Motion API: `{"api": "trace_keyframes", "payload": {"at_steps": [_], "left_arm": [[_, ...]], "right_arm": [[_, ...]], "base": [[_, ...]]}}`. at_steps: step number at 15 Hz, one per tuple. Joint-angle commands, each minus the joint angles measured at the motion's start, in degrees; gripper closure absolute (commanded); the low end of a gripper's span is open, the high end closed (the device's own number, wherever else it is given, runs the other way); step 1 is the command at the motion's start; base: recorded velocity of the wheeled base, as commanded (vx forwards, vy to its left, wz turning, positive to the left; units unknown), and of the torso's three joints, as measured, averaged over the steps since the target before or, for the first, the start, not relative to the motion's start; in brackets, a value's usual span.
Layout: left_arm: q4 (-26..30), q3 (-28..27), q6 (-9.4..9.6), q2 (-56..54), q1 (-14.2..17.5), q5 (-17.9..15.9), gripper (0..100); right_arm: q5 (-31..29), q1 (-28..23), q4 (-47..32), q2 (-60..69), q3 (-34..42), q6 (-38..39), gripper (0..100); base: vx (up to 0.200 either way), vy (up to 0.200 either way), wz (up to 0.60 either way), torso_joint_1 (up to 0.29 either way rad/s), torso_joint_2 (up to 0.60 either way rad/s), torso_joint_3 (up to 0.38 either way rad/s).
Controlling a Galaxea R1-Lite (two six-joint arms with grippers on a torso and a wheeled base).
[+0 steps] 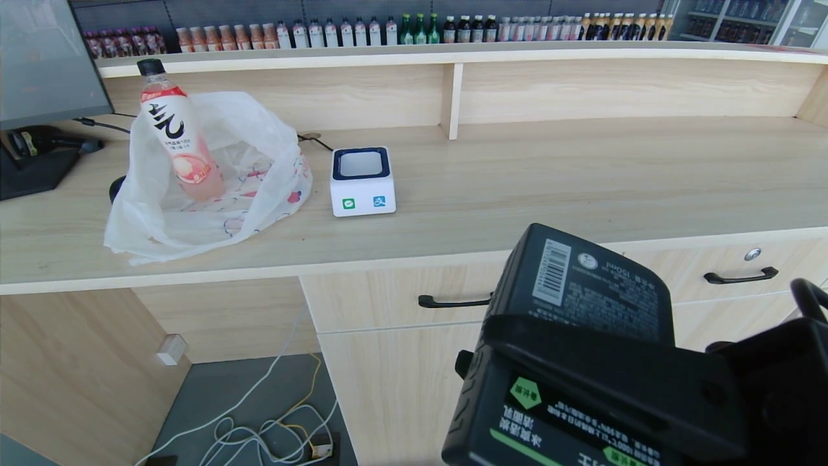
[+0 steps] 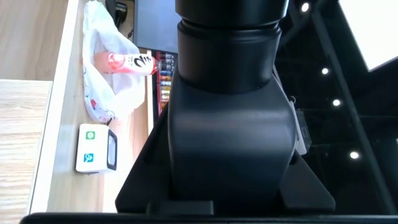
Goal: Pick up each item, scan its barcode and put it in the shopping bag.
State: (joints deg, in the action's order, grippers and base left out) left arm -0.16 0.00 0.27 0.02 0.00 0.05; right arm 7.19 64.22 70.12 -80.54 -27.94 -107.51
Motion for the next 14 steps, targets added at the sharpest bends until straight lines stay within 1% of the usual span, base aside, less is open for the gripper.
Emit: {"api": "trace_keyframes", "payload": {"at_steps": [1, 3, 5, 8, 9, 10, 12, 14], "left_arm": [[-0.02, 0.00, 0.00, -0.02, 0.00, 0.04, 0], [-0.02, 0.00, 0.00, -0.02, 0.00, 0.04, 0], [-0.02, 0.00, 0.00, -0.02, 0.00, 0.04, 0], [-0.02, 0.00, 0.00, -0.02, 0.00, 0.04, 0], [-0.02, 0.00, 0.00, -0.02, 0.00, 0.04, 0], [-0.02, 0.00, 0.00, -0.02, 0.00, 0.04, 0], [-0.02, 0.00, 0.00, -0.02, 0.00, 0.04, 0], [-0.02, 0.00, 0.00, -0.02, 0.00, 0.04, 0]], "right_arm": [[0.01, 0.03, 0.02, 0.04, -0.01, 0.02, 100], [0.01, 0.03, 0.02, 0.04, 0.17, 0.72, 100], [0.01, 0.03, 0.19, 0.04, 0.96, 3.71, 100], [0.01, 0.03, 1.07, 0.04, 1.93, 5.91, 100], [0.01, 0.03, 2.04, 0.04, 2.89, 8.46, 100], [-0.07, 0.03, 2.39, 0.04, 3.95, 12.32, 100], [-0.51, 0.03, 2.39, 0.04, 6.06, 22.78, 100], [-0.51, 0.03, 2.39, -0.67, 7.99, 36.84, 100]], "base": [[0.000, 0.000, 0.00, 0.000, 0.00, 0.000], [0.000, 0.000, 0.00, 0.000, 0.00, 0.000], [0.000, 0.000, 0.00, 0.000, 0.00, 0.000], [0.000, 0.000, 0.00, 0.000, 0.00, 0.000], [0.000, 0.000, 0.00, 0.000, 0.00, 0.000], [0.000, 0.000, 0.00, 0.000, 0.00, 0.000], [0.000, 0.000, 0.00, 0.000, 0.00, 0.000], [0.000, 0.000, 0.00, 0.000, 0.00, 0.000]]}}
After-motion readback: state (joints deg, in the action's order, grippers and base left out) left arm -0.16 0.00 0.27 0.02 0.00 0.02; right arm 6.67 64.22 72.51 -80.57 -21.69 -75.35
